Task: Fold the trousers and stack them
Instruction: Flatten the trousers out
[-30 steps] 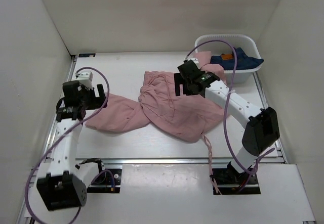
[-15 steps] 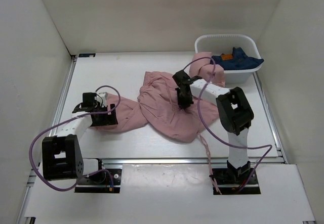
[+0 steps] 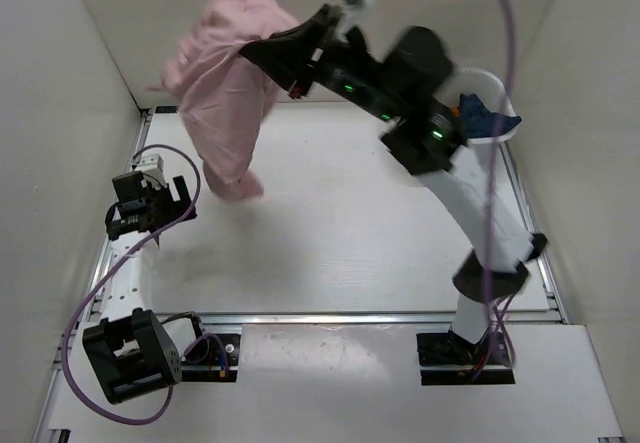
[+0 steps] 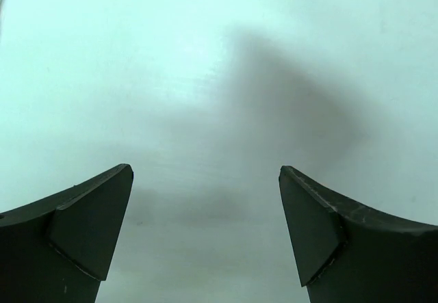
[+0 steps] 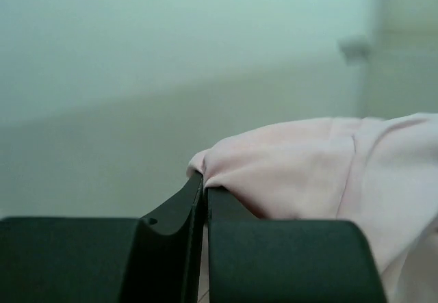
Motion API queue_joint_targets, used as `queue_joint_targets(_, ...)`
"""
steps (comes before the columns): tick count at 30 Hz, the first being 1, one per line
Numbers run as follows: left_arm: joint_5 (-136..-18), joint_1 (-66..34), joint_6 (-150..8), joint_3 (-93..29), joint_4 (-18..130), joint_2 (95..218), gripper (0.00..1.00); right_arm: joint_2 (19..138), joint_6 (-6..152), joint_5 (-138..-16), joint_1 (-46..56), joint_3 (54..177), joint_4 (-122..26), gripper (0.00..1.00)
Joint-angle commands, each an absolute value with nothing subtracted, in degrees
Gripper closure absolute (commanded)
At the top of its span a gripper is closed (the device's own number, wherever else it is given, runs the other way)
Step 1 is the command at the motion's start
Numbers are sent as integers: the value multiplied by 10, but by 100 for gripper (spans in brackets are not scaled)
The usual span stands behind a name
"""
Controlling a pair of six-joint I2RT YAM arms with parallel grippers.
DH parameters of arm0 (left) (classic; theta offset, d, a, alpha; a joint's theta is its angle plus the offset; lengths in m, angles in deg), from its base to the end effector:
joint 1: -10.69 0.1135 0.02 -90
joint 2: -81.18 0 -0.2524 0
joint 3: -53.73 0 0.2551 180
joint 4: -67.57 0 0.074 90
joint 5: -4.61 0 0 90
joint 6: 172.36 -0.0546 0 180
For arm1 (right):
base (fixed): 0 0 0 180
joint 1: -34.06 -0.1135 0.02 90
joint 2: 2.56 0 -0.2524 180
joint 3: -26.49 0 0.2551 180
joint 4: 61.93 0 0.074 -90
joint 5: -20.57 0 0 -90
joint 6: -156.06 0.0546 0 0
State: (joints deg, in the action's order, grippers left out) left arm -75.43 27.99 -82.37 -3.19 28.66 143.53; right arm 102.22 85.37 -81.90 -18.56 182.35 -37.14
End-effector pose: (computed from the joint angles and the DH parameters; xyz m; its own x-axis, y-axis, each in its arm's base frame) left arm 0.2398 0.0648 0.2236 -0.6673 -0.2077 -0.7152 -0.1747 0.9772 -0.1208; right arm 0.2085 0.2923 0.6124 -0.0417 0.4773 -0.8778 -0.9321 0.2979 0.2062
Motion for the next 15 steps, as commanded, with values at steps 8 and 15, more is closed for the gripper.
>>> queue_joint_targets(8,-751,305,-824,-166,252,1421,0,932,805,-606,-190,1618,-277,94)
queue_joint_targets(15,-842,342,-824,-159,245,1426,0,868,975,-567,-34,1335,-224,17)
